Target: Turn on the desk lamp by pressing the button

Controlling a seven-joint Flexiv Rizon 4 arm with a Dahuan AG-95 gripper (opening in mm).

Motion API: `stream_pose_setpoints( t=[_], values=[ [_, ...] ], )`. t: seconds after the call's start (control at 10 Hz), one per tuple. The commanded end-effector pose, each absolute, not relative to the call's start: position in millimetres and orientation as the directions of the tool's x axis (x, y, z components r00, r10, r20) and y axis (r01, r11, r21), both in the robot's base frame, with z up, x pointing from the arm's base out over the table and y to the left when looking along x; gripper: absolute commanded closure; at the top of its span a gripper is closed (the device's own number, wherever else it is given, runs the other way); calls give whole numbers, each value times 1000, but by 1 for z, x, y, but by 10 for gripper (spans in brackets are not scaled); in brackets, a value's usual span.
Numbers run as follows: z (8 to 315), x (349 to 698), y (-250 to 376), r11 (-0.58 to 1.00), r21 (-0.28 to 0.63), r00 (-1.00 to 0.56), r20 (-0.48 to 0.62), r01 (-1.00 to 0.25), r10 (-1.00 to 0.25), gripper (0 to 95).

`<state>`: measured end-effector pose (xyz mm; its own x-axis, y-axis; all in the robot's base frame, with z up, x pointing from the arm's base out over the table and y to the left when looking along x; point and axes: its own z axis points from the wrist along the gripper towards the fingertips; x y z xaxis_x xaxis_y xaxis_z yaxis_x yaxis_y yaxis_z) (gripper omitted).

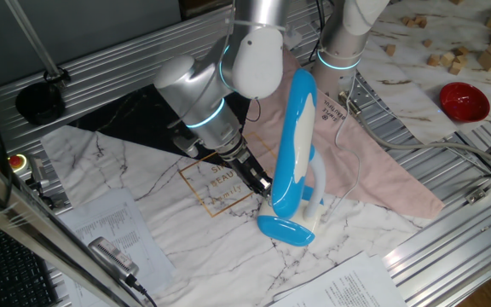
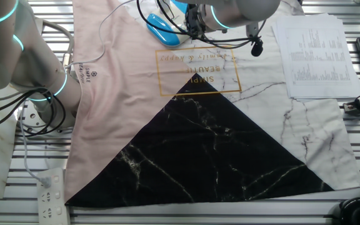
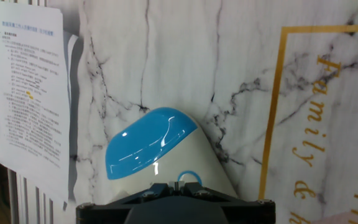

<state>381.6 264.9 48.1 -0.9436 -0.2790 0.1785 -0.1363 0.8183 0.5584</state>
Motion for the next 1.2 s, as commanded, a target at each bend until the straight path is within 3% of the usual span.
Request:
stream_pose_setpoints(
  t=[0.1,0.6,1.2],
  values=[
    [48,381,264,821,552,-943,175,-144,-283,950],
    [35,382,266,818,551,-943,158,-163,-294,950],
    [46,380,264,813,563,-941,172,-148,-290,950]
  ],
)
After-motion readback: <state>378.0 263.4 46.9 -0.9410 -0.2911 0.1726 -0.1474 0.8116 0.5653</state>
